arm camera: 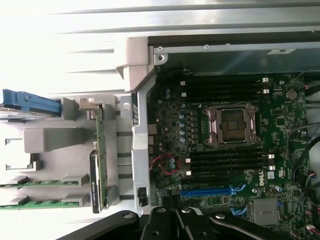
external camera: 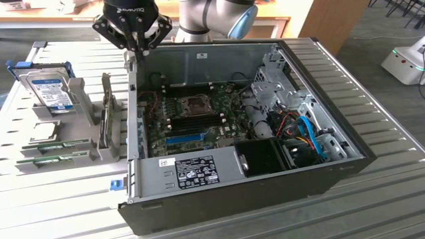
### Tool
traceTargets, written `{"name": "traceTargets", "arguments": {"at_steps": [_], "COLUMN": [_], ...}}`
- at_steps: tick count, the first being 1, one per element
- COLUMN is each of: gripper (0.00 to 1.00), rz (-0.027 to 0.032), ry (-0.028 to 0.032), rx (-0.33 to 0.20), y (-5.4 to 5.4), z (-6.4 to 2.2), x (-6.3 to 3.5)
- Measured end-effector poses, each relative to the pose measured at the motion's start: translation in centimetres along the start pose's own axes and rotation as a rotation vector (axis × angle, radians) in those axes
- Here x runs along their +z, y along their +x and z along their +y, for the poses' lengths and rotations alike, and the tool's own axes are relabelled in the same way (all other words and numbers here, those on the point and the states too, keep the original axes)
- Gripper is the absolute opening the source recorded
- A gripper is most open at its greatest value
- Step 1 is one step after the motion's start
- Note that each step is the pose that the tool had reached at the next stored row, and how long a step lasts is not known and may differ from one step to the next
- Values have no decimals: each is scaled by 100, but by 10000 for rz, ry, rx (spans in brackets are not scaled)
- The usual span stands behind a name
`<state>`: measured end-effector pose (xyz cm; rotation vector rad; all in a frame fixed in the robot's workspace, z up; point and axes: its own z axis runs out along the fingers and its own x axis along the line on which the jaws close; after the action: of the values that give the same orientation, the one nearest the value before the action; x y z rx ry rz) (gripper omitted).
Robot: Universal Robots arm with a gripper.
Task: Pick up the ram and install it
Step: 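Reach for the ram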
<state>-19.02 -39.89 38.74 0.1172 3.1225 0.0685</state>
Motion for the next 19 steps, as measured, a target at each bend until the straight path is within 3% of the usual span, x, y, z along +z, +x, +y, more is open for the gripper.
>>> {"name": "traceTargets", "arguments": {"at_steps": [19], "gripper": [11], "rz": [25], "ry": [1], "rx": [9], "y": [351], "z": [-27], "x": [17]}}
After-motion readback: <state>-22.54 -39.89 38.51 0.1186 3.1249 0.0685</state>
